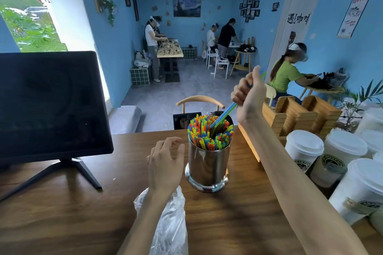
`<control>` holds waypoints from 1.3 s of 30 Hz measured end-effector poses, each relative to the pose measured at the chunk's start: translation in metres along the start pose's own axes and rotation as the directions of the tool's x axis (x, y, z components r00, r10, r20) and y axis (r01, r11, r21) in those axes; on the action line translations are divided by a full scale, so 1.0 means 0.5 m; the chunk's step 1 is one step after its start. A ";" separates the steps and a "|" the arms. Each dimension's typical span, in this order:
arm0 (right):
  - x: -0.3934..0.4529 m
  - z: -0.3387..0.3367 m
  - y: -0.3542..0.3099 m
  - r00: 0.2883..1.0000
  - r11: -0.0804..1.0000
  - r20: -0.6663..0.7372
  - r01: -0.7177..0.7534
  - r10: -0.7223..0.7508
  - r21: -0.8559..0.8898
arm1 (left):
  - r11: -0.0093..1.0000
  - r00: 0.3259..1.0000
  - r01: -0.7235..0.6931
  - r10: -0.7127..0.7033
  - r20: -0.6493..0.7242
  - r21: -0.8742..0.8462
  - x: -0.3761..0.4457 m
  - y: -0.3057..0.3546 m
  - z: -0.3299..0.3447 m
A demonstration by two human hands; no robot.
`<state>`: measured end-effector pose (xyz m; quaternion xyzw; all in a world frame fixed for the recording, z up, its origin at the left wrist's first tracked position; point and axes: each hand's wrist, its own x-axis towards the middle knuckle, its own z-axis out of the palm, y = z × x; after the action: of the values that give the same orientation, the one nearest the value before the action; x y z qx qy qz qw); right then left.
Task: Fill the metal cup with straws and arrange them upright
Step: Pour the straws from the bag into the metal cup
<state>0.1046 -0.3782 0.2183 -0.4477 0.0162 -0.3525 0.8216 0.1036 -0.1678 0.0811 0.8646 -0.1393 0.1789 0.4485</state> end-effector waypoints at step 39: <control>-0.074 -0.121 0.106 0.888 0.322 0.455 0.413 0.065 -0.852 | 0.900 0.968 0.213 -0.143 0.205 -0.381 0.025 0.036 0.007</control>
<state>0.0860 -0.3815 0.1316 -0.8969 -0.0073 -0.2650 0.3540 0.1079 -0.1818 0.0979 0.7759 -0.1313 0.0296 0.6163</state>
